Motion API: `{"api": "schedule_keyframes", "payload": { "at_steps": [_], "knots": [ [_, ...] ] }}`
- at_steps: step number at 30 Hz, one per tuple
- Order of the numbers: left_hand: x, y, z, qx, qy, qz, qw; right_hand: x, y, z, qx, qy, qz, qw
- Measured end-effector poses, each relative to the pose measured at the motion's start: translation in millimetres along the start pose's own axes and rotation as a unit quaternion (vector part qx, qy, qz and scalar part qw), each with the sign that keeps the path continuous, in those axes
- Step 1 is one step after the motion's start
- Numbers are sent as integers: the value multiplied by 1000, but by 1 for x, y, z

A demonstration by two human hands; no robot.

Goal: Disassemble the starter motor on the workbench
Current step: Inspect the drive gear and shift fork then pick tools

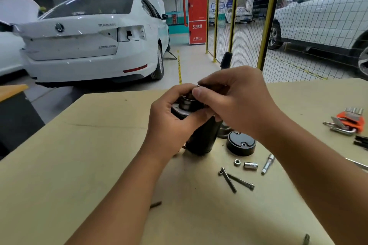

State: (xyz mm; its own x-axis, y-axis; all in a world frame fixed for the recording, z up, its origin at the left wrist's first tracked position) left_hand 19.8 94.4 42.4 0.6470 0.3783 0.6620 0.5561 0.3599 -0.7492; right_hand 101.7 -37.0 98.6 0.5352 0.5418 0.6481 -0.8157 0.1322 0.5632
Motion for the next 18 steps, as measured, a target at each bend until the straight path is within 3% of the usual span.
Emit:
{"api": "schedule_keyframes", "payload": {
  "at_steps": [5, 10, 18],
  "knots": [
    [2, 3, 4, 4, 41, 1, 999, -5, -4, -7, 79, -41, -26, 996],
    [3, 3, 7, 1, 50, -4, 999, -18, -9, -9, 63, -132, 30, 989],
    [3, 2, 9, -5, 50, -5, 999, -19, -12, -6, 69, -125, 28, 989]
  ]
}}
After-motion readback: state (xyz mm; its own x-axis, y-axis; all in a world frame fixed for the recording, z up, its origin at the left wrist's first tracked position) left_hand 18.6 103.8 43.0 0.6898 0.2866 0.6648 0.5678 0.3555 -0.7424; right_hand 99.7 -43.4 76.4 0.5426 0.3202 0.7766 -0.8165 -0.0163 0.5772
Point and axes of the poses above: each hand's wrist, its own x-axis towards the middle knuckle, its own z-axis out of the back of the hand, y = z × x, the point moved 4 cm from there along x, towards the middle knuckle, and after that the axes turned 5 degrees about -x, right-handed, at the moved point
